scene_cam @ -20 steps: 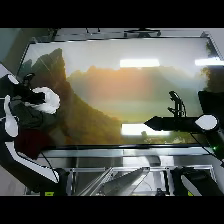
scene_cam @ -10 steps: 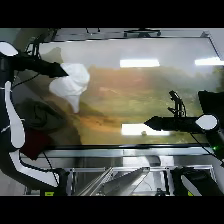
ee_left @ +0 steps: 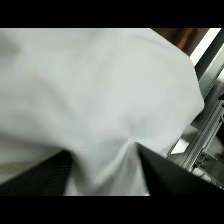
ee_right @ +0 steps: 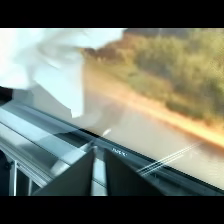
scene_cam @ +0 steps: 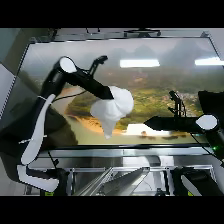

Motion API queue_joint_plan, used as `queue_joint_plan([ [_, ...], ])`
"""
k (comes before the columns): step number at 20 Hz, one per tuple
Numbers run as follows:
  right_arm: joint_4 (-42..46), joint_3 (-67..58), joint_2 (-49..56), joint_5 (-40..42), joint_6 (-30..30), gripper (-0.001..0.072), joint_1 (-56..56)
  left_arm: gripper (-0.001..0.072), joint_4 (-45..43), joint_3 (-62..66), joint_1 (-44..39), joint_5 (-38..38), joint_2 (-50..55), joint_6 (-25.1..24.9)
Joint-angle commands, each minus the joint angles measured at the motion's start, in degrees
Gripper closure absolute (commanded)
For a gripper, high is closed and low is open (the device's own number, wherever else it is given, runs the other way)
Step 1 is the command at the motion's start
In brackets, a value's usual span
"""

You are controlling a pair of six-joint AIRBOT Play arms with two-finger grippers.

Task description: Fold the shirts.

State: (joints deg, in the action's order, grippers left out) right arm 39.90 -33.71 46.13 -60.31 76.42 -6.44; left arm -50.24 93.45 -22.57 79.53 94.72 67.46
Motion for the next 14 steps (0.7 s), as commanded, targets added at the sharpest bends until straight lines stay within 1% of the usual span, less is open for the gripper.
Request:
queue_joint_plan([
  [1,0.0,0.0,0.0,0.1,-0.2,0.0261,0.0,-0.0013,0.3,-1.9,-2.9,-3.1,2.5,0.1],
  [2,0.0,0.0,0.0,0.1,-0.2,0.0249,0.1,-0.0013,0.3,-0.7,-2.1,-1.9,3.1,0.9],
  [3,0.0,0.0,0.0,0.1,-0.2,0.0249,0.1,-0.0013,0.3,1.3,-1.0,0.1,3.6,2.6],
  [5,0.0,-0.2,0.0,0.1,-0.2,0.0249,1.6,-0.0013,0.3,5.2,2.2,5.7,4.0,7.7],
  [6,0.0,-0.2,0.0,0.1,-0.4,0.0249,3.2,-0.0008,0.3,6.4,3.8,8.5,4.0,9.2],
  [7,0.0,-0.2,0.0,0.3,-2.3,0.0249,5.2,0.0046,0.3,6.9,5.4,12.0,4.0,10.1],
  [8,0.0,-0.2,0.2,0.5,-5.5,0.0249,7.5,0.0085,0.4,5.9,6.3,15.0,3.5,10.2],
  [9,0.0,-0.2,0.9,0.4,-8.1,0.0249,9.6,0.0084,0.3,2.4,6.8,16.3,2.0,10.2],
  [10,0.0,-0.2,2.0,0.3,-10.1,0.0249,11.6,0.0084,0.3,-2.6,6.7,16.0,-0.2,10.0],
  [12,0.0,-0.8,6.0,0.3,-13.6,0.0249,13.5,0.0084,0.2,-15.3,6.0,13.1,-5.7,8.6],
  [14,0.0,-3.6,12.3,0.3,-18.2,0.0249,13.2,0.0084,0.3,-28.2,5.9,7.5,-11.0,8.6],
])
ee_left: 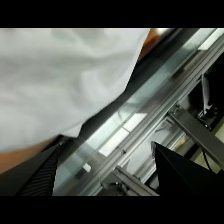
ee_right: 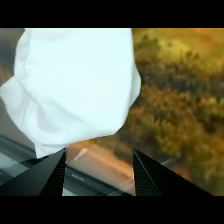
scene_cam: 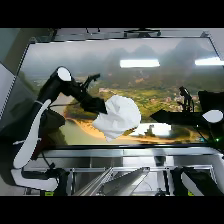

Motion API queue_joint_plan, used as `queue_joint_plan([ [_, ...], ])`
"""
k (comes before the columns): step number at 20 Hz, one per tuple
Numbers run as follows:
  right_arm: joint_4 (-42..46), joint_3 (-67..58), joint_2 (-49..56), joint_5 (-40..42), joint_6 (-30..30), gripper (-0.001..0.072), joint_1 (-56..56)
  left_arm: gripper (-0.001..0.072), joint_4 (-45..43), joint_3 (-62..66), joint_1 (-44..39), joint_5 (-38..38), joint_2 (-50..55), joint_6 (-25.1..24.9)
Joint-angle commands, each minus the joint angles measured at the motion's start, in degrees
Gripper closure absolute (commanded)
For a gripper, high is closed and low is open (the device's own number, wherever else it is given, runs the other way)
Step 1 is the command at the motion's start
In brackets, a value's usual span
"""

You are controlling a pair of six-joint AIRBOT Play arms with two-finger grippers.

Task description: Fold the shirts.

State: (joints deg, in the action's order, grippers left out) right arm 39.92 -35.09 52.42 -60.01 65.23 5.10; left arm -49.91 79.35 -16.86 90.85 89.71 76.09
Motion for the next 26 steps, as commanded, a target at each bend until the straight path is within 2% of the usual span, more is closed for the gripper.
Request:
queue_joint_plan([
  [1,-0.1,-4.6,9.7,0.0,-8.8,0.0249,1.3,0.0084,-0.1,-20.1,0.2,-7.2,-8.5,0.0],
  [4,-0.1,-15.0,22.2,-2.6,-10.8,0.0249,0.1,0.0084,1.1,-34.2,0.0,-18.8,-14.3,0.0],
  [7,-0.1,-24.9,34.0,-5.5,-10.9,0.0249,-3.7,0.0084,6.5,-41.4,-3.0,-33.1,-15.4,-0.3],
  [10,-0.2,-31.8,42.6,-6.5,-11.3,0.0249,-8.8,0.0087,12.3,-41.8,-7.9,-36.4,-11.1,-5.2],
  [11,-0.3,-33.1,44.5,-6.4,-11.3,0.0250,-10.2,0.0190,12.0,-40.6,-9.1,-36.5,-9.3,-5.2],
  [12,-0.5,-34.2,46.1,-5.9,-11.3,0.0249,-11.5,0.0359,12.0,-38.9,-10.0,-36.7,-7.4,-5.9],
  [13,-1.0,-35.0,47.5,-5.4,-11.3,0.0250,-12.5,0.0472,12.0,-37.3,-10.6,-36.7,-5.6,-6.7],
  [14,-2.0,-35.6,48.5,-5.4,-11.3,0.0252,-13.2,0.0505,12.0,-35.5,-11.2,-36.5,-3.9,-6.7],
  [15,-3.3,-35.8,49.1,-5.6,-11.3,0.0293,-13.5,0.0564,11.9,-33.8,-11.4,-35.7,-2.5,-6.8],
  [16,-4.4,-35.8,49.3,-6.1,-11.8,0.0519,-13.6,0.0700,11.1,-32.4,-11.4,-34.2,-1.4,-6.9],
  [17,-4.8,-35.8,49.3,-6.3,-12.5,0.0664,-13.6,0.0708,9.6,-31.3,-11.4,-33.1,-0.8,-7.0],
  [18,-4.9,-35.8,49.3,-6.6,-12.6,0.0690,-13.6,0.0709,8.2,-30.5,-11.4,-32.3,-0.7,-6.6],
  [22,-5.1,-35.9,49.2,-7.5,-12.5,0.0691,-13.6,0.0709,4.2,-29.8,-9.2,-27.3,-4.1,-6.0],
  [24,-5.1,-35.9,49.2,-7.8,-12.5,0.0690,-13.6,0.0709,-0.3,-29.9,-7.0,-24.3,-8.6,-4.3],
  [26,-5.2,-35.9,49.2,-8.0,-12.5,0.0691,-13.6,0.0707,-3.5,-31.0,-4.8,-24.6,-14.0,-3.4],
])
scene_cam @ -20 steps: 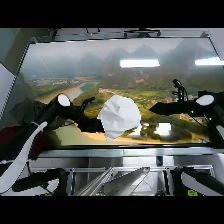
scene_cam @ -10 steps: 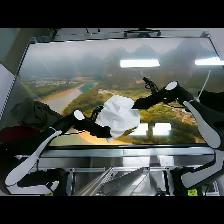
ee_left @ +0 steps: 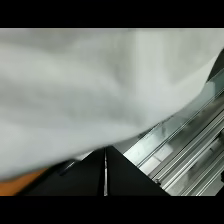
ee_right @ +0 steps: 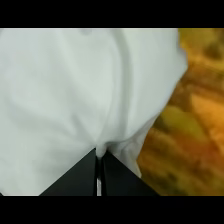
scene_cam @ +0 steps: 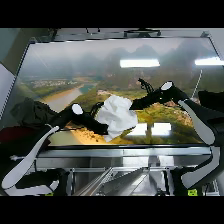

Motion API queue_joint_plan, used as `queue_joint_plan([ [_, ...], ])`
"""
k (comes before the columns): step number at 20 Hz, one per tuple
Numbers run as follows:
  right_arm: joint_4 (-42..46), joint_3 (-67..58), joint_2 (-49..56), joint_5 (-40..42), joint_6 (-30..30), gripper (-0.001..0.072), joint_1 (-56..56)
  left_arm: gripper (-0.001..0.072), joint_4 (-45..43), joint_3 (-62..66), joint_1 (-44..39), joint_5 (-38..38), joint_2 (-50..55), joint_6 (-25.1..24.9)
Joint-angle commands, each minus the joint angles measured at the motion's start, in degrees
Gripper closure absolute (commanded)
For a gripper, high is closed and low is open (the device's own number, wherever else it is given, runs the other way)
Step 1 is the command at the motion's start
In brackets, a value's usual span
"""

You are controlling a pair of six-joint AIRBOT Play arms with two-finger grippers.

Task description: Fold the shirts.

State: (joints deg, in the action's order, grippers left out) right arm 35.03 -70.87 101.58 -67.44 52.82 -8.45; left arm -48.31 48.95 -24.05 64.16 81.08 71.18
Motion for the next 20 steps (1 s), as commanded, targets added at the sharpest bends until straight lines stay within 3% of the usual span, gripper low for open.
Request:
queue_joint_plan([
  [1,-0.4,-0.1,0.1,-0.5,0.5,0.0691,-0.1,0.0559,-4.8,-2.4,3.5,0.6,-7.9,1.5],
  [2,-0.4,-0.1,0.1,-0.5,0.5,0.0690,-0.1,0.0247,-4.5,-4.7,4.7,-1.5,-10.2,1.5],
  [3,-0.4,-0.1,0.1,-0.5,0.5,0.0691,-0.1,-0.0013,-4.5,-7.3,5.9,-4.1,-12.0,2.1],
  [6,-0.4,-0.1,0.1,-0.5,0.5,0.0690,-0.1,-0.0013,0.2,-13.8,8.8,-11.5,-14.5,2.4],
  [9,-1.5,-0.1,0.1,-0.5,0.5,0.0690,-0.1,0.0006,6.7,-17.0,8.7,-19.4,-12.8,-0.4],
  [10,-2.0,-0.1,0.1,-0.5,0.5,0.0691,-0.1,0.0087,8.5,-16.5,8.2,-21.7,-11.4,-1.4],
  [12,-3.9,-0.1,0.1,-1.2,0.5,0.0691,-0.1,0.0626,10.8,-14.0,5.9,-24.5,-7.5,-5.8],
  [13,-4.0,-0.1,-0.2,-2.0,0.5,0.0691,-0.1,0.0696,10.4,-12.0,4.8,-24.2,-5.2,-6.8],
  [16,-3.1,-0.1,-3.8,-3.4,1.6,0.0691,0.9,0.0698,10.4,-6.1,4.1,-21.7,-3.0,-6.8],
  [20,-4.2,-0.1,-16.1,-5.4,2.5,0.0691,5.3,0.0698,10.4,1.7,6.9,-13.9,-11.6,-6.7],
])
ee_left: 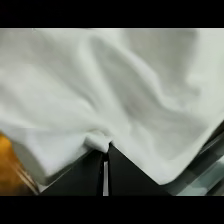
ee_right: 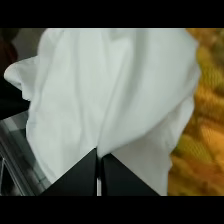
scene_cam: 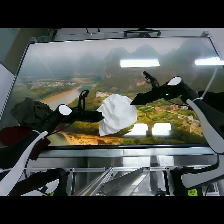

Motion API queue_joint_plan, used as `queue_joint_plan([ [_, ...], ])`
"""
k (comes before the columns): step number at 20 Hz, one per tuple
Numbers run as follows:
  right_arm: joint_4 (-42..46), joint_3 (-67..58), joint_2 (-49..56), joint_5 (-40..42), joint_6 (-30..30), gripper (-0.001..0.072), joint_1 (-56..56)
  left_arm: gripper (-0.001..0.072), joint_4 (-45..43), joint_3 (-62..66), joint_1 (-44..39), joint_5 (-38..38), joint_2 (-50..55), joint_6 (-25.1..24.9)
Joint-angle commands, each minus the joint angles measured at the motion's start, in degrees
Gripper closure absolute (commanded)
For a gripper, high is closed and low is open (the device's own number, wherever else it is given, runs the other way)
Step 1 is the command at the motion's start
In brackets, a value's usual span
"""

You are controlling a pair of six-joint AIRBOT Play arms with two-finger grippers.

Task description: Fold the shirts.

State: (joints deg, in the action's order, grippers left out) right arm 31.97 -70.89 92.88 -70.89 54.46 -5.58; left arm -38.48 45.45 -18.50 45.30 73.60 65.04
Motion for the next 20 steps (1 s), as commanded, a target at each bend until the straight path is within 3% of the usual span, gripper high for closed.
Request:
queue_joint_plan([
  [1,-1.7,-0.1,-11.3,-2.7,0.9,0.0691,3.1,0.0698,0.8,7.8,2.4,7.3,-7.7,-0.5],
  [6,-11.6,-0.5,-35.5,1.2,0.8,0.0691,3.8,0.0689,1.1,25.2,4.0,10.0,-24.0,1.8],
  [9,-11.1,-3.4,-46.3,5.5,0.8,0.0691,3.8,0.0689,0.2,33.0,4.0,11.2,-29.4,2.6],
  [11,-6.3,-3.8,-49.9,8.4,1.4,0.0690,3.6,0.0689,-6.5,35.0,4.0,13.8,-30.8,6.9],
  [14,1.4,-3.7,-46.0,5.8,6.0,0.0690,3.3,0.0688,-14.6,32.2,4.0,18.3,-28.6,11.6],
  [17,4.9,-2.8,-34.4,-0.5,7.5,0.0690,-0.2,0.0688,-14.3,25.1,4.0,19.8,-22.2,11.5],
  [20,7.5,-0.6,-19.5,-0.5,7.5,0.0690,-5.4,0.0688,-14.6,18.0,4.0,20.9,-14.0,9.4],
])
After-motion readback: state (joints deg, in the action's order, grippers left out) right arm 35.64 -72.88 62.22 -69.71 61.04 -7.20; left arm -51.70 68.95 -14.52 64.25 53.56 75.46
